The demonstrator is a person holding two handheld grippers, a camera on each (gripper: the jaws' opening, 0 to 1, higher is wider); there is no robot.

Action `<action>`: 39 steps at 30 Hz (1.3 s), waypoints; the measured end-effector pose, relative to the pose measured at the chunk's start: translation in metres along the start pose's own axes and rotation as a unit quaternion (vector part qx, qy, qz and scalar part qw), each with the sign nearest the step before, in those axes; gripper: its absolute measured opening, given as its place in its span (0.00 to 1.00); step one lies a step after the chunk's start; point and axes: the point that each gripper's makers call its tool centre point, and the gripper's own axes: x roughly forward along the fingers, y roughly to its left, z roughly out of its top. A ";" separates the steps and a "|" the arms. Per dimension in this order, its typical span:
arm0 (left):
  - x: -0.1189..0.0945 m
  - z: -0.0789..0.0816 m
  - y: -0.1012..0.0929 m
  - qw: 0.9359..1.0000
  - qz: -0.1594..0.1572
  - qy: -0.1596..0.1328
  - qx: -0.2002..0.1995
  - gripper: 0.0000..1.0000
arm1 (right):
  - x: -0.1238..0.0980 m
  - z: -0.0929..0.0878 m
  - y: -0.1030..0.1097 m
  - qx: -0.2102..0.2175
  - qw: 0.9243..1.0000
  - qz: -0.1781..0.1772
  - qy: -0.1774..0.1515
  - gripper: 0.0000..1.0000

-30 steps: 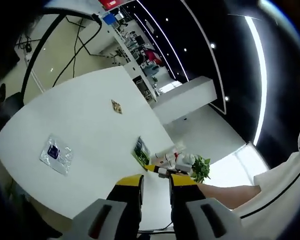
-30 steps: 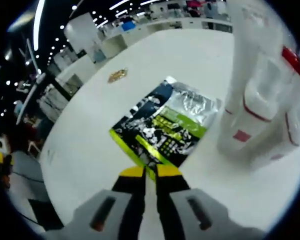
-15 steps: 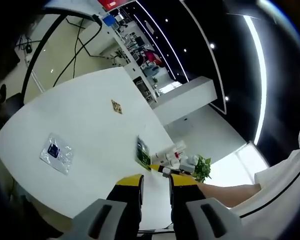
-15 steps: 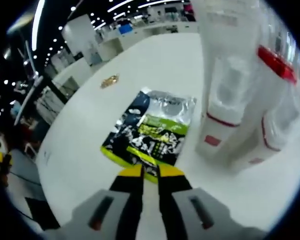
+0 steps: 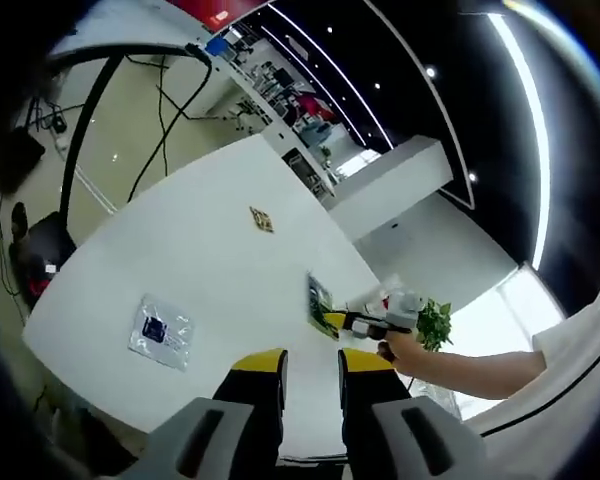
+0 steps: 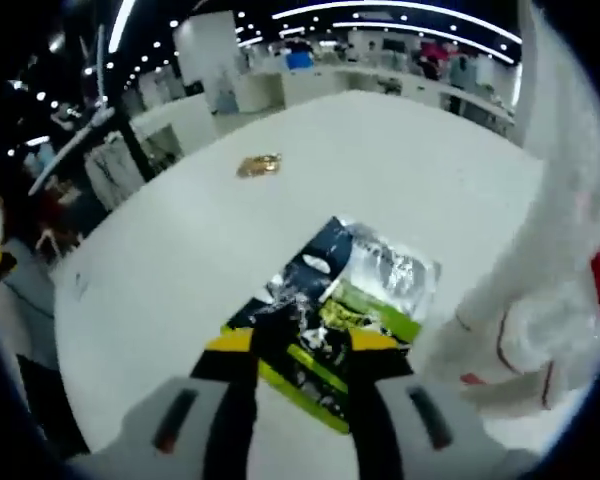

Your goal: Arrange the skincare products in the storage area until every visible bottle or jar stands upright without overlapping.

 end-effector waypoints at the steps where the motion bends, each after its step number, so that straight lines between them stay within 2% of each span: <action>1: -0.003 -0.003 0.002 1.000 0.003 -0.003 -0.005 0.21 | 0.004 0.004 -0.003 -0.005 1.000 -0.012 -0.003 0.31; 2: -0.005 -0.007 0.003 1.000 0.006 -0.004 -0.008 0.21 | 0.010 0.009 -0.001 -0.021 1.000 -0.008 0.001 0.31; 4: -0.008 -0.016 0.005 1.000 0.013 -0.001 -0.015 0.21 | 0.017 0.012 -0.002 -0.015 1.000 -0.006 -0.001 0.30; 7: -0.012 -0.026 0.008 1.000 0.018 0.003 -0.025 0.21 | 0.025 0.004 -0.008 -0.010 1.000 -0.012 0.023 0.31; 8: -0.014 -0.029 0.008 0.999 0.020 0.004 -0.026 0.21 | 0.026 0.005 -0.009 0.000 1.000 -0.010 0.016 0.30; 12: -0.015 -0.032 0.009 0.999 0.029 0.011 -0.018 0.21 | 0.026 0.005 -0.010 -0.010 1.000 -0.015 0.017 0.30; 15: -0.012 -0.030 0.015 0.999 0.039 0.013 -0.015 0.20 | 0.023 0.005 -0.010 -0.002 1.000 -0.012 0.014 0.30; 17: -0.008 -0.026 0.015 0.999 0.037 0.018 -0.014 0.19 | 0.015 0.014 -0.010 0.001 1.000 -0.011 -0.007 0.31; 18: -0.006 -0.020 0.020 0.999 0.051 0.017 0.004 0.19 | 0.007 0.028 -0.007 0.004 0.999 -0.008 -0.041 0.32; 19: -0.006 -0.014 0.030 0.997 0.073 0.013 0.029 0.20 | -0.001 0.036 -0.004 0.013 0.998 0.001 -0.059 0.33; 21: -0.004 -0.008 0.040 0.994 0.096 0.013 0.048 0.22 | -0.008 0.043 -0.001 0.013 0.997 0.009 -0.073 0.38; 22: -0.004 -0.005 0.059 0.988 0.136 0.020 0.067 0.23 | -0.022 0.045 -0.001 0.010 0.997 0.006 -0.081 0.39; 23: -0.004 -0.002 0.069 0.985 0.155 0.021 0.078 0.24 | -0.029 0.046 0.000 0.010 0.996 0.010 -0.086 0.38; 24: -0.003 0.002 0.081 0.978 0.178 0.023 0.109 0.26 | -0.040 0.046 0.000 0.012 0.995 0.011 -0.094 0.38; 26: 0.000 0.001 0.091 0.971 0.201 0.036 0.121 0.32 | -0.058 0.046 -0.001 0.027 0.994 0.012 -0.110 0.38; 27: 0.003 0.002 0.101 0.964 0.218 0.047 0.147 0.35 | -0.066 0.044 -0.003 0.033 0.993 0.010 -0.115 0.38; 28: 0.006 0.001 0.110 0.953 0.238 0.067 0.178 0.41 | -0.077 0.041 -0.003 0.042 0.992 0.007 -0.120 0.38; 29: 0.011 -0.001 0.115 0.945 0.246 0.081 0.201 0.44 | -0.082 0.039 -0.003 0.042 0.992 0.008 -0.121 0.38; 31: 0.019 -0.003 0.123 0.932 0.261 0.094 0.232 0.53 | -0.091 0.032 0.001 0.033 0.992 0.003 -0.119 0.37; 32: 0.024 -0.006 0.128 0.926 0.264 0.104 0.247 0.55 | -0.099 0.028 0.003 0.009 0.993 -0.005 -0.118 0.37; 33: 0.025 -0.007 0.128 0.925 0.267 0.107 0.248 0.56 | -0.100 0.027 0.005 0.010 0.993 -0.005 -0.119 0.37; 35: 0.029 0.000 0.134 0.918 0.286 0.089 0.259 0.59 | -0.111 0.024 0.015 0.014 0.992 0.000 -0.124 0.37; 37: 0.033 0.004 0.135 0.918 0.288 0.080 0.260 0.59 | -0.115 0.026 0.020 0.013 0.992 0.003 -0.128 0.37; 39: 0.035 0.006 0.137 0.912 0.295 0.076 0.274 0.59 | -0.118 0.030 0.025 0.012 0.991 0.007 -0.132 0.37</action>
